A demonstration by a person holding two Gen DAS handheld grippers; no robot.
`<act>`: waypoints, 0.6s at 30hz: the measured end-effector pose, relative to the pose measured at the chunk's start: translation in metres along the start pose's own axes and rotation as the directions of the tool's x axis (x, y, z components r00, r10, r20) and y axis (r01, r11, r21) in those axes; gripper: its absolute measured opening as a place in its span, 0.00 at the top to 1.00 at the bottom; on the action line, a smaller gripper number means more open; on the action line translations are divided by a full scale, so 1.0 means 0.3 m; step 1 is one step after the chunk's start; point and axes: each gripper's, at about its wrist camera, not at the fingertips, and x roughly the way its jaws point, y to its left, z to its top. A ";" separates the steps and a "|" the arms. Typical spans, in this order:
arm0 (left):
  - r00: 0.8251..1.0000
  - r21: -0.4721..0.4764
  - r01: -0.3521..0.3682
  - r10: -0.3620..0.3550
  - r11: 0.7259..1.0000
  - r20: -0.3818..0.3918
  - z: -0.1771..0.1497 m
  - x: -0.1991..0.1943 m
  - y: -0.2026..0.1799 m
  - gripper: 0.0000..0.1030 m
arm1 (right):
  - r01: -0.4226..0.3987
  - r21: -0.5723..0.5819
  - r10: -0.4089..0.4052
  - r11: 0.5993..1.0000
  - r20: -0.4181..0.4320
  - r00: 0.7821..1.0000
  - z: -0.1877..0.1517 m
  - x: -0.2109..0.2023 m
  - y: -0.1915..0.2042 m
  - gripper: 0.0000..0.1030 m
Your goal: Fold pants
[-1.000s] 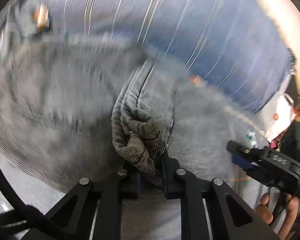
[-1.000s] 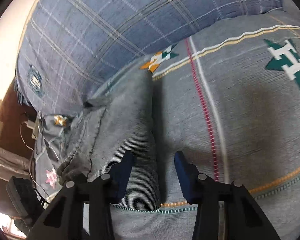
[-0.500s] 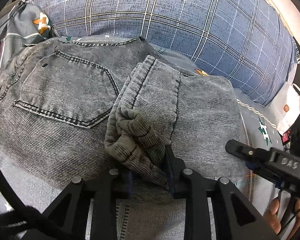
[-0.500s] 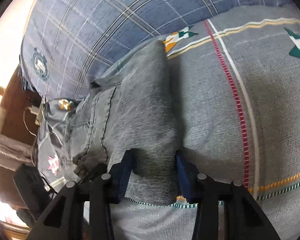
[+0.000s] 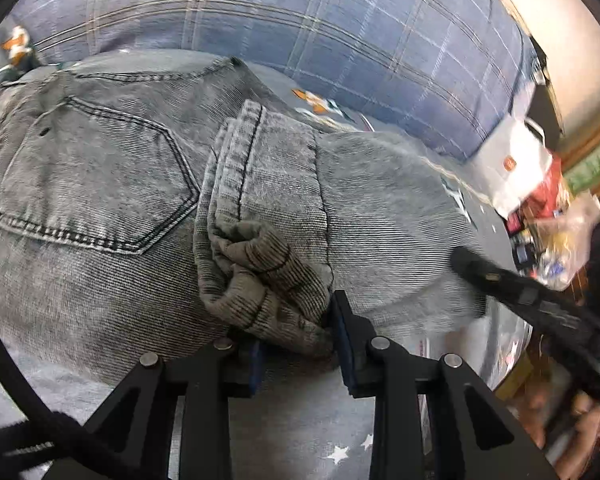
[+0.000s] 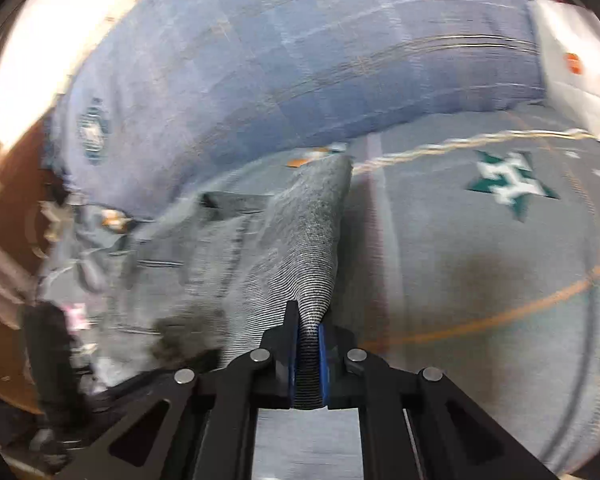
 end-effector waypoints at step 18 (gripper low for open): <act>0.938 -0.068 -0.199 0.210 0.978 0.277 -0.034 -0.330 0.195 0.35 | -0.081 0.074 0.071 0.994 0.126 0.989 -0.094 -0.081 0.018 0.39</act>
